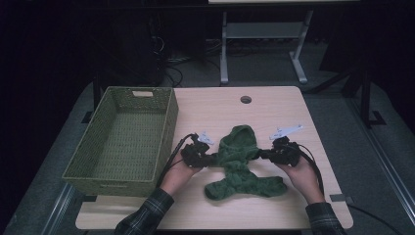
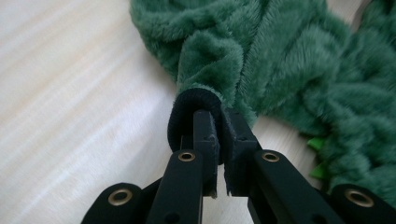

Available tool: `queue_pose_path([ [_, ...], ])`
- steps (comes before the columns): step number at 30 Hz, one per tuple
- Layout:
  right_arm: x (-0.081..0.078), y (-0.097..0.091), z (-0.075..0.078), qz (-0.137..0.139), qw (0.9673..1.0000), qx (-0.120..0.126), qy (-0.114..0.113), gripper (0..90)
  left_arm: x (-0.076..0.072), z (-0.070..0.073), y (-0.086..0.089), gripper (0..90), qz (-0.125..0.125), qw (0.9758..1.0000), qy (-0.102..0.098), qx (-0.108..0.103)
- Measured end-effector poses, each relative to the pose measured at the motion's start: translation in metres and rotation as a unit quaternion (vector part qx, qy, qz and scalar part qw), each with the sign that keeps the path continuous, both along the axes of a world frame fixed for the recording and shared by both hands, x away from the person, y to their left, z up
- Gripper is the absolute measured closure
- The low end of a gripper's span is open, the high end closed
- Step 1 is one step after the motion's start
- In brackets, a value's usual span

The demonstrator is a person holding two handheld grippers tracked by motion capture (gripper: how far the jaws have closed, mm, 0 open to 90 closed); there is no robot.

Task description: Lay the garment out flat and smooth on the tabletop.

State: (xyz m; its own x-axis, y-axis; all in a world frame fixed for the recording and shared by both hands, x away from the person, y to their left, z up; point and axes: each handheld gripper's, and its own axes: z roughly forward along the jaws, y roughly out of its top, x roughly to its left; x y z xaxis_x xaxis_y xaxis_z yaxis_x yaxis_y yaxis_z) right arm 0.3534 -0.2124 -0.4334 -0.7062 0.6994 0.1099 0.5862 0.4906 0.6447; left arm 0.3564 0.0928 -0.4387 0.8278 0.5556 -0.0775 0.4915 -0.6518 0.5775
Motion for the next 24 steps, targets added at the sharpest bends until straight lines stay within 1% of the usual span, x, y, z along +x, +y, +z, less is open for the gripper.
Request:
queue_pose_path([
  [2,0.002,0.001,-0.007,-0.001,0.9999,-0.007,0.01,85.9,0.0,-0.005,0.0,85.3,0.0,1.0,0.007,0.006],
  [3,0.003,0.001,-0.01,0.001,0.9998,-0.01,0.017,85.9,0.0,-0.007,-0.001,85.4,0.0,0.9999,0.006,0.009],
  [6,0.004,0.003,-0.018,0.001,0.9995,-0.016,0.029,85.9,-0.001,-0.009,-0.001,85.1,0.002,0.9999,0.003,0.011],
  [8,0.004,0.003,-0.021,0.004,0.9994,-0.022,0.024,85.7,-0.001,-0.01,-0.002,84.4,0.002,0.9999,0.003,0.01],
  [9,0.004,0.004,-0.023,0.003,0.9994,-0.022,0.027,85.3,-0.001,-0.009,-0.002,83.6,0.001,1.0,0.003,0.008],
  [10,0.003,0.004,-0.024,0.003,0.9993,-0.024,0.028,84.3,-0.002,-0.008,-0.002,81.9,0.001,1.0,0.003,0.006],
  [11,0.002,0.004,-0.023,0.003,0.9995,-0.022,0.024,82.8,-0.002,-0.007,-0.002,77.8,0.001,1.0,0.001,0.004],
  [13,0.001,0.003,-0.02,0.003,0.9997,-0.014,0.021,77.6,-0.004,-0.002,-0.002,73.1,-0.002,1.0,0.002,0.001],
  [15,-0.001,-0.001,-0.015,-0.005,0.9999,-0.008,0.013,71.4,-0.005,0.004,-0.002,66.2,-0.004,1.0,-0.001,-0.004],
  [17,-0.003,-0.004,-0.009,-0.01,0.9999,-0.005,0.013,66.8,-0.007,0.013,-0.001,62.1,-0.002,0.9998,-0.007,-0.018],
  [18,-0.005,-0.005,-0.006,-0.012,0.9999,-0.005,0.01,65.0,-0.008,0.017,0.0,60.4,-0.001,0.9997,-0.008,-0.024],
  [22,-0.008,-0.011,0.009,-0.02,0.9998,0.0,-0.006,59.3,-0.008,0.032,0.0,57.2,-0.001,0.9991,-0.026,-0.033],
  [24,-0.008,-0.013,0.015,-0.031,0.9994,0.006,-0.015,59.1,-0.004,0.037,-0.001,56.5,0.002,0.9989,-0.03,-0.035],
])
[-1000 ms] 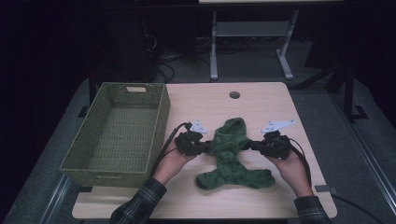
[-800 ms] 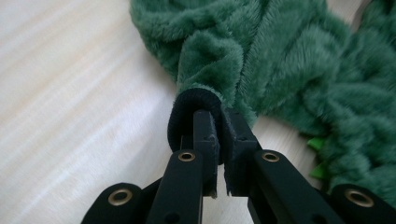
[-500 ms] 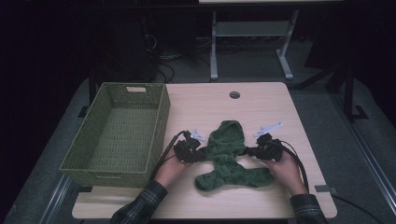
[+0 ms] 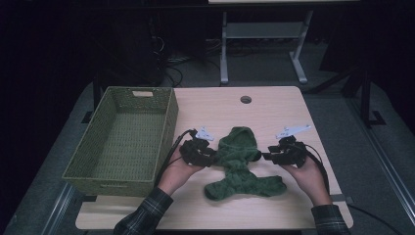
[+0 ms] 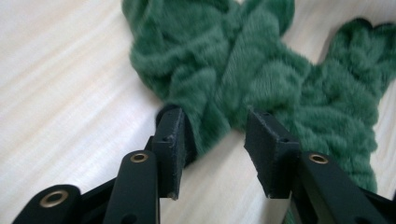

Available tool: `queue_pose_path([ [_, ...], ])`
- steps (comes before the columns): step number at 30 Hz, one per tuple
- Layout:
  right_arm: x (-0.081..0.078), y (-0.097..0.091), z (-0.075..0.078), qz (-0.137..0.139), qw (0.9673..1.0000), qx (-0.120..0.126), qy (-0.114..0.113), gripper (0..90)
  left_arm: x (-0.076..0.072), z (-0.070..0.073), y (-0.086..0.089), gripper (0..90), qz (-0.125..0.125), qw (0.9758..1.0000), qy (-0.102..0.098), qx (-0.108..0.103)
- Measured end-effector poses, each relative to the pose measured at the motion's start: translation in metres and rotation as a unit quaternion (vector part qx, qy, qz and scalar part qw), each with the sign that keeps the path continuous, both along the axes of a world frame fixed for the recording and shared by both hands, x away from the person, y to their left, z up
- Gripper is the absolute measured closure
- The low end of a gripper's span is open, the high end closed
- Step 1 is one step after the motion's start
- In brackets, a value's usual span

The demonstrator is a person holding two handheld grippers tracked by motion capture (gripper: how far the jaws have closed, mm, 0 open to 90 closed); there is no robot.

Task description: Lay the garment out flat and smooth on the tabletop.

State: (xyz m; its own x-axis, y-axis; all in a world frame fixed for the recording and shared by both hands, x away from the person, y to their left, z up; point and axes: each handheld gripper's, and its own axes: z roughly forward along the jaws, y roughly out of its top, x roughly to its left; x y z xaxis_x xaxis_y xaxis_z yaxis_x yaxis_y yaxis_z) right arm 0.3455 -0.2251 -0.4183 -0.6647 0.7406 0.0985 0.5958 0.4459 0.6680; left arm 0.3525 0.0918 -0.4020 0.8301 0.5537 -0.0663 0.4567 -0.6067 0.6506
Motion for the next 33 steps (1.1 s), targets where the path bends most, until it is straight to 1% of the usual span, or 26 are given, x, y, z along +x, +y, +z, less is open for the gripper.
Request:
queue_pose_path([
  [2,0.004,0.0,0.003,-0.005,1.0,0.003,-0.004,59.1,0.005,0.002,-0.002,55.9,0.004,1.0,-0.005,0.0],
  [4,0.009,0.002,0.005,-0.009,0.9999,0.006,-0.004,59.2,0.013,0.003,-0.005,55.4,0.006,1.0,-0.007,0.001],
  [5,0.012,0.003,0.005,-0.013,0.9999,0.011,-0.002,59.2,0.017,0.004,-0.007,54.8,0.006,0.9999,-0.009,0.002],
  [7,0.02,0.006,0.005,-0.014,0.9999,0.006,0.003,59.2,0.025,0.002,-0.011,53.6,0.008,0.9999,-0.007,0.0],
  [9,0.028,0.01,0.005,-0.019,0.9997,0.01,0.009,59.2,0.035,0.0,-0.014,53.5,0.011,0.9999,-0.006,0.005],
  [10,0.031,0.011,0.004,-0.02,0.9997,0.012,0.006,59.7,0.039,-0.001,-0.016,53.5,0.012,0.9999,-0.005,0.007],
  [12,0.039,0.015,0.002,-0.025,0.9995,0.008,0.016,59.7,0.048,-0.004,-0.019,53.5,0.018,0.9998,-0.006,0.007],
  [14,0.046,0.018,0.0,-0.028,0.9993,0.01,0.022,59.7,0.056,-0.006,-0.023,53.5,0.018,0.9997,-0.007,0.012],
  [16,0.052,0.02,-0.003,-0.029,0.9993,0.01,0.023,59.7,0.064,-0.008,-0.027,53.5,0.019,0.9997,-0.005,0.015],
  [18,0.058,0.022,-0.008,-0.032,0.9989,0.018,0.028,59.9,0.072,-0.011,-0.031,53.5,0.017,0.9995,-0.001,0.025],
  [20,0.062,0.023,-0.014,-0.037,0.9986,0.012,0.035,59.8,0.078,-0.015,-0.036,53.5,0.016,0.9996,0.002,0.025],
  [21,0.064,0.022,-0.019,-0.04,0.9983,0.012,0.042,59.8,0.079,-0.016,-0.038,53.5,0.014,0.9995,0.003,0.026],
  [24,0.066,0.023,-0.026,-0.043,0.9977,0.016,0.05,59.2,0.084,-0.023,-0.041,54.5,0.013,0.9995,0.014,0.027],
  [26,0.067,0.024,-0.029,-0.042,0.9977,0.017,0.051,59.3,0.087,-0.028,-0.042,55.0,0.015,0.9992,0.019,0.031],
  [29,0.069,0.028,-0.033,-0.041,0.998,0.007,0.048,59.4,0.09,-0.035,-0.042,57.4,0.017,0.9988,0.027,0.036],
  [31,0.07,0.03,-0.036,-0.046,0.9977,0.005,0.049,59.7,0.091,-0.039,-0.042,60.2,0.015,0.9984,0.031,0.045],
  [33,0.071,0.031,-0.039,-0.044,0.9976,0.007,0.053,61.6,0.091,-0.041,-0.043,63.2,0.011,0.9978,0.033,0.056],
])
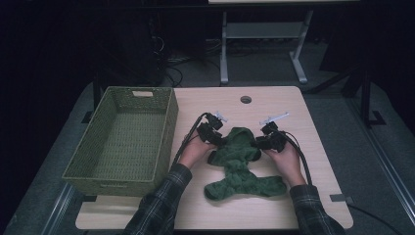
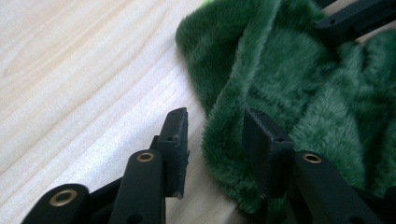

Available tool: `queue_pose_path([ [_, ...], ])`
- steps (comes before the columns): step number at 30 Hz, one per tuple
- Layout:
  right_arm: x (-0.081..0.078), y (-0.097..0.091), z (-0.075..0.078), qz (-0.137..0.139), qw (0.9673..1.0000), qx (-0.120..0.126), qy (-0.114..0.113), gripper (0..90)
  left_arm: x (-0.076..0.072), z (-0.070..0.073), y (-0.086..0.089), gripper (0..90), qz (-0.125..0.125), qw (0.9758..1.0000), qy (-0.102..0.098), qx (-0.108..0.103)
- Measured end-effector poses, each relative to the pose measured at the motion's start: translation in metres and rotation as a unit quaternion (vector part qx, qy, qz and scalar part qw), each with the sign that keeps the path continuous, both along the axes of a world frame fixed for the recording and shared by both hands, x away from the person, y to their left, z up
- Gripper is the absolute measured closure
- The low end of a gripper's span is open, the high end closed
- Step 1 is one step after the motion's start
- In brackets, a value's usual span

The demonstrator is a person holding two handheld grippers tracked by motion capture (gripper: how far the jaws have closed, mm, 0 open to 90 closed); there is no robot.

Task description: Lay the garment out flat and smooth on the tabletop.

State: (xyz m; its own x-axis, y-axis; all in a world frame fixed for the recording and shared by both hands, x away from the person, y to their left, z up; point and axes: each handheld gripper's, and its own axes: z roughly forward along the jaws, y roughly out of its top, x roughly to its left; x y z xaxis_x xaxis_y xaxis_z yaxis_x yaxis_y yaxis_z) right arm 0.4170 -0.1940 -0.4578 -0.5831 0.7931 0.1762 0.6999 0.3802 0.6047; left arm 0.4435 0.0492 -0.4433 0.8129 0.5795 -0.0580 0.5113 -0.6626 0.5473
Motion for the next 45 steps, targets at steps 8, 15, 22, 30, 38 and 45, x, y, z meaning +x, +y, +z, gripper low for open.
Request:
queue_pose_path([
  [8,-0.001,0.004,-0.004,0.013,0.9996,-0.022,-0.012,83.8,-0.002,-0.007,0.006,85.4,0.006,1.0,0.0,0.008],
  [15,-0.007,-0.002,0.018,0.003,0.998,-0.027,-0.057,87.2,-0.005,0.005,0.016,86.3,0.025,0.9986,-0.025,-0.039],
  [22,-0.006,-0.017,0.02,-0.013,0.9976,-0.031,-0.061,87.3,-0.003,0.001,0.02,86.9,0.044,0.9964,-0.038,-0.062],
  [30,0.008,-0.018,0.0,-0.028,0.9971,-0.053,-0.047,87.7,0.005,-0.017,0.015,87.3,0.053,0.9956,-0.052,-0.058],
  [38,0.011,-0.02,-0.004,-0.028,0.9969,-0.057,-0.045,79.5,0.008,-0.021,0.015,72.5,0.06,0.9949,-0.05,-0.064],
  [45,0.003,-0.029,0.02,-0.034,0.997,-0.026,-0.064,67.4,0.001,0.007,0.025,60.7,0.053,0.993,-0.062,-0.085],
])
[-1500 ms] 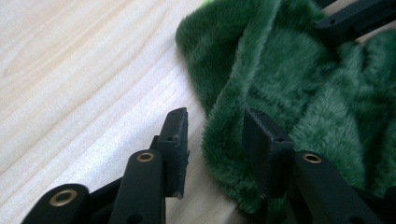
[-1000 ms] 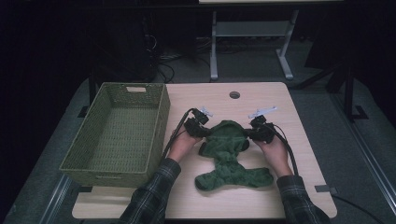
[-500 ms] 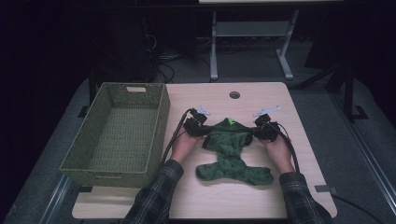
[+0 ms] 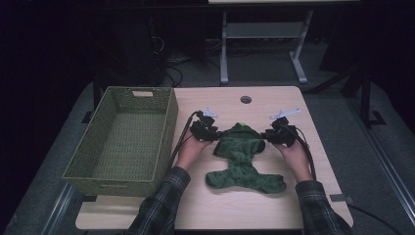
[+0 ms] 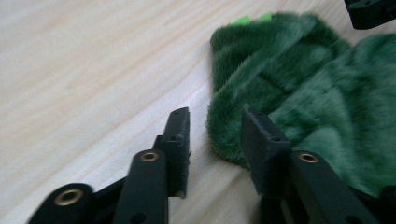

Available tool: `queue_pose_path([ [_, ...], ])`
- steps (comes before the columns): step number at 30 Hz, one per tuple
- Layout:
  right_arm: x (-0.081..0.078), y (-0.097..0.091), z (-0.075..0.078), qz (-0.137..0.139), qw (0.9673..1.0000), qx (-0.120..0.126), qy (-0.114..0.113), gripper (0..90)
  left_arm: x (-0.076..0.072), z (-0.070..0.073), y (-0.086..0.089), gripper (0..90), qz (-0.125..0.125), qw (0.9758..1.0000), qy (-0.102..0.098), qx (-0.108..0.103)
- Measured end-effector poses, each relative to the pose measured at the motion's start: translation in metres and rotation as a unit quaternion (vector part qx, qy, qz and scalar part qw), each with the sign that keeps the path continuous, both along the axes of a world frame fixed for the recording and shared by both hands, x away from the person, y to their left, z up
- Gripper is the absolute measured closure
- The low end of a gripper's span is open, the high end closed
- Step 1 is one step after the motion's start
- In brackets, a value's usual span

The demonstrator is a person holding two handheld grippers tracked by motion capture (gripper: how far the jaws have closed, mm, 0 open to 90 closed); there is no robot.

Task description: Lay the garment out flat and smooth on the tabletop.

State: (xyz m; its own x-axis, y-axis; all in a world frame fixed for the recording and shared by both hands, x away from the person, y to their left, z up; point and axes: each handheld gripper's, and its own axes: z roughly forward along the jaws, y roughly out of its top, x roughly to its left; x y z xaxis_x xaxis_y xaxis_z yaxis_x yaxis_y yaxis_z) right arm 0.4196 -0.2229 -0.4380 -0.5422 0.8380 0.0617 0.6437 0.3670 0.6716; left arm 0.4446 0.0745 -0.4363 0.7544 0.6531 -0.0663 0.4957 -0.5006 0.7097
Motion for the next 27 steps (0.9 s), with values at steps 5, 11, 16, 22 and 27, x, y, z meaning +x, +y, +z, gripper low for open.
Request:
queue_pose_path([
  [5,-0.006,-0.003,0.019,0.005,1.0,-0.002,-0.005,64.1,-0.018,0.016,0.004,51.2,-0.013,0.9999,-0.007,-0.004],
  [11,-0.019,-0.005,0.029,0.013,0.9999,0.009,-0.006,62.7,-0.045,0.018,0.01,40.4,-0.037,0.9993,0.002,-0.001],
  [16,-0.031,-0.004,0.029,0.018,0.9997,0.009,-0.016,62.0,-0.063,0.02,0.015,28.3,-0.047,0.9989,-0.003,-0.009],
  [22,-0.044,-0.004,0.029,0.025,0.9993,0.016,-0.021,61.8,-0.087,0.022,0.019,16.4,-0.053,0.9985,-0.012,0.0],
  [27,-0.056,-0.003,0.029,0.034,0.9991,0.019,-0.016,62.0,-0.112,0.017,0.022,13.2,-0.064,0.9978,-0.015,0.008],
])
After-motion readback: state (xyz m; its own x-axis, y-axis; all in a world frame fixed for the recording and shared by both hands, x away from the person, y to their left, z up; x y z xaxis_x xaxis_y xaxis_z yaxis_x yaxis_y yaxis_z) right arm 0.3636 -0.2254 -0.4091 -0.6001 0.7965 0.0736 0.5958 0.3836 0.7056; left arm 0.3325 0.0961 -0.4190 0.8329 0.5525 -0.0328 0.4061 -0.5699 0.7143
